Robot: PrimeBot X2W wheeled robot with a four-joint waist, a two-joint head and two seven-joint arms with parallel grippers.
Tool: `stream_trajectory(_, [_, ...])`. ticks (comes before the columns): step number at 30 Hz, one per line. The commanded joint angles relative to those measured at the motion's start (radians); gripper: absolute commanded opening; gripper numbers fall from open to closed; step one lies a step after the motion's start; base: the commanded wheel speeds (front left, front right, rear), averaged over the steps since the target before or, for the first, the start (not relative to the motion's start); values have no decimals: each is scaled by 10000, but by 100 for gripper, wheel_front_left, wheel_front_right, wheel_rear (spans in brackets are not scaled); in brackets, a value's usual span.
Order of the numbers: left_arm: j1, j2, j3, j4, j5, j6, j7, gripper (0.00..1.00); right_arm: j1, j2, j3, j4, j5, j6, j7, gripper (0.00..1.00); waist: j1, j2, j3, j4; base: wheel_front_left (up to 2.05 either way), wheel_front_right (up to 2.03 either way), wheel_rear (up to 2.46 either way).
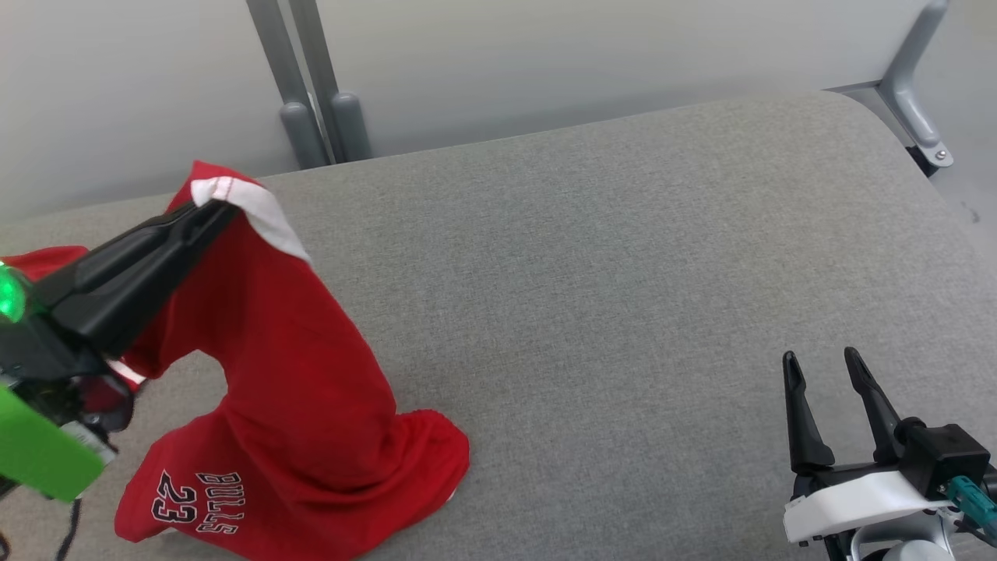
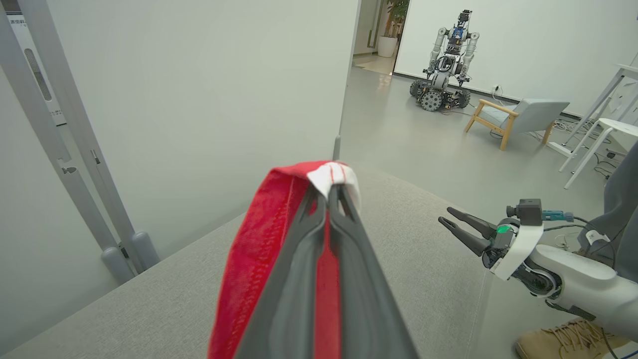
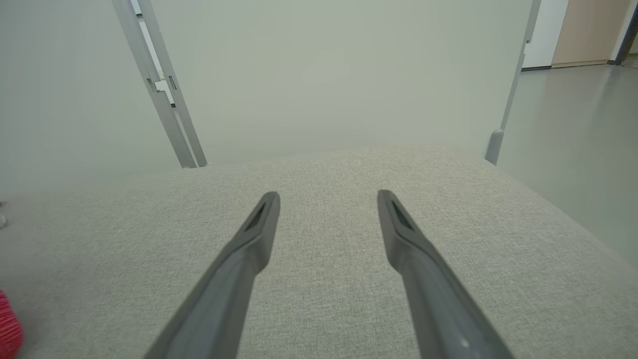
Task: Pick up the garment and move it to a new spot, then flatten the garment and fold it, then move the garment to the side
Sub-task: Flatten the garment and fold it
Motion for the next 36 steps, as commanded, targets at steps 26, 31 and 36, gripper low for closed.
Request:
stream_trajectory(26, [-2699,-9931,-6924,9093,4825,1137,-3594,13,-999,174,390,361,165,1,-32,100,0,0,1086,-1552,0,0,0])
stream_trajectory(31, [-2972,-9916,-7809,9274,3755,1337,-4550,100,-1028,191,380,432,186,1,-32,100,0,0,1110,-1661,0,0,0])
stream_trajectory(36, [-3106,-9921,-8136,9337,3106,1480,-4938,100,-763,197,222,428,99,1,-32,100,0,0,893,-1406,0,0,0])
